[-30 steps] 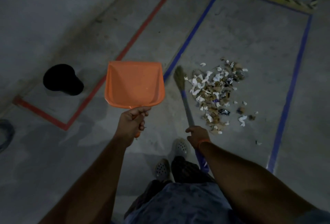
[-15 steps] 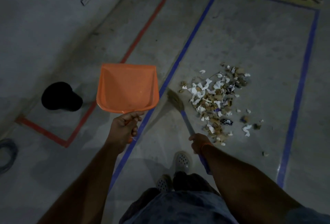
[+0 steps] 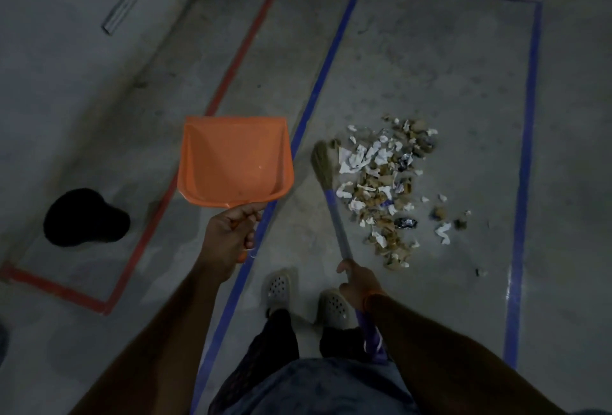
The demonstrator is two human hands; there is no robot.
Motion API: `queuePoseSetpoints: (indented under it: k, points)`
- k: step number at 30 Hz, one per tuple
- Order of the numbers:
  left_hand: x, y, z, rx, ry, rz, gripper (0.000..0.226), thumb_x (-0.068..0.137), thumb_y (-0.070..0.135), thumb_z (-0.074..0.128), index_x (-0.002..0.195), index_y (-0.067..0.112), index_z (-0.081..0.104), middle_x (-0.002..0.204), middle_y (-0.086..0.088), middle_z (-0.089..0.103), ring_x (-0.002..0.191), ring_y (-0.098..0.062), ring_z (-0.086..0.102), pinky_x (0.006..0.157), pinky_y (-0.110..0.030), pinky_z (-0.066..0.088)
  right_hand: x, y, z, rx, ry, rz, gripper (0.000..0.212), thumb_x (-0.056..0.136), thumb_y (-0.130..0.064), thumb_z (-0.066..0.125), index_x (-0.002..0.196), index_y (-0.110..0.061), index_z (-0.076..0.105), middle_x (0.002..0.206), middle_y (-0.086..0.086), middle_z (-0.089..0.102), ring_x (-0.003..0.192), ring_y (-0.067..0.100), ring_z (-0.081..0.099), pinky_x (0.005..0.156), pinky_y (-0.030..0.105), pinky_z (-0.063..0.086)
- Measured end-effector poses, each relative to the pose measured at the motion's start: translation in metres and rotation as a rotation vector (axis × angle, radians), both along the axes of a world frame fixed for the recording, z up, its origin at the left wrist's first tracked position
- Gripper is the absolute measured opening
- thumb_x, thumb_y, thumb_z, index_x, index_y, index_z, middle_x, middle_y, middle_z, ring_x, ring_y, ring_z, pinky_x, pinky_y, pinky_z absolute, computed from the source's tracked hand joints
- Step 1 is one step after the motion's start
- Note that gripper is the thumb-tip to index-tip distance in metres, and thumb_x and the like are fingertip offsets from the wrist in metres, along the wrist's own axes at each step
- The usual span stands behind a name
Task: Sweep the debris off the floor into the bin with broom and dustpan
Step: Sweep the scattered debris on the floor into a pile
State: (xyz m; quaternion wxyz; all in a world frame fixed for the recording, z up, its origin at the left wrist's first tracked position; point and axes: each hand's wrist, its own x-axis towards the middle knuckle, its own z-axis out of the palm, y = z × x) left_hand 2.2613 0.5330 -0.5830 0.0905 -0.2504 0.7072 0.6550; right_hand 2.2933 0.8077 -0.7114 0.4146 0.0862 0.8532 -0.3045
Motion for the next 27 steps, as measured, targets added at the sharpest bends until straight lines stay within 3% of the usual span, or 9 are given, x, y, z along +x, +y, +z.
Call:
queuePoseSetpoints:
  k: [4,9,12,16,20,21,27]
  points:
    - [-0.015,-0.008,0.005,0.004,-0.017,-0.066,0.024,0.101,0.006,0.051,0.11,0.013,0.072,0.085,-0.013,0.05,0.05,-0.014,0.04,0.045,-0.019,0.025,-0.01,-0.014,-0.001,0.024,-0.039,0.035,0.032,0.086,-0.008,0.057,0.111,-0.027,0.061,0.122,0.005,0.059,0.106,0.023,0.061,0.082,0.025,0.05]
    - [-0.039,-0.018,0.009,0.021,-0.022,-0.131,0.028,0.101,0.007,0.05,0.103,0.02,0.075,0.075,-0.01,0.049,0.051,-0.015,0.04,0.045,-0.02,0.025,-0.006,-0.008,-0.007,0.062,-0.105,-0.148,0.027,0.087,-0.01,0.061,0.108,-0.025,0.067,0.11,0.002,0.06,0.091,0.017,0.064,0.071,0.022,0.053]
    - [-0.053,-0.02,0.009,0.022,-0.02,-0.179,0.029,0.101,0.006,0.051,0.108,0.019,0.075,0.084,-0.011,0.053,0.052,-0.015,0.04,0.043,-0.019,0.026,-0.01,0.0,-0.005,0.119,-0.073,-0.271,0.025,0.084,-0.005,0.063,0.096,-0.027,0.065,0.106,-0.001,0.054,0.089,0.015,0.061,0.077,0.028,0.058]
    - [-0.064,-0.021,0.008,0.033,0.001,-0.225,0.03,0.101,0.002,0.05,0.112,0.015,0.075,0.089,0.003,0.063,0.054,-0.013,0.041,0.041,-0.021,0.034,-0.019,0.002,0.005,0.195,0.025,-0.281,0.034,0.085,-0.004,0.06,0.111,-0.026,0.064,0.117,0.003,0.053,0.101,0.021,0.061,0.086,0.034,0.058]
    - [-0.077,-0.019,0.009,0.048,-0.03,-0.28,0.026,0.101,0.004,0.051,0.109,0.013,0.074,0.074,0.004,0.057,0.048,-0.01,0.04,0.041,-0.018,0.026,-0.012,0.011,0.018,0.138,0.08,-0.368,0.04,0.083,-0.003,0.058,0.109,-0.033,0.063,0.114,0.004,0.054,0.081,0.019,0.064,0.056,0.021,0.054]
    - [-0.08,-0.017,0.01,0.051,-0.04,-0.293,0.026,0.101,0.004,0.051,0.108,0.013,0.073,0.069,0.005,0.054,0.047,-0.01,0.039,0.04,-0.017,0.025,-0.008,0.013,0.021,0.129,0.091,-0.399,0.041,0.082,-0.004,0.058,0.107,-0.035,0.064,0.114,0.005,0.053,0.08,0.02,0.065,0.054,0.021,0.054]
    - [-0.099,0.002,0.009,0.07,-0.017,-0.41,0.027,0.102,0.002,0.048,0.109,0.011,0.073,0.071,0.003,0.054,0.047,-0.009,0.039,0.038,-0.016,0.026,0.033,0.025,0.032,0.151,0.093,-0.507,0.044,0.079,-0.004,0.059,0.102,-0.042,0.06,0.111,0.004,0.059,0.084,0.023,0.066,0.073,0.033,0.06]
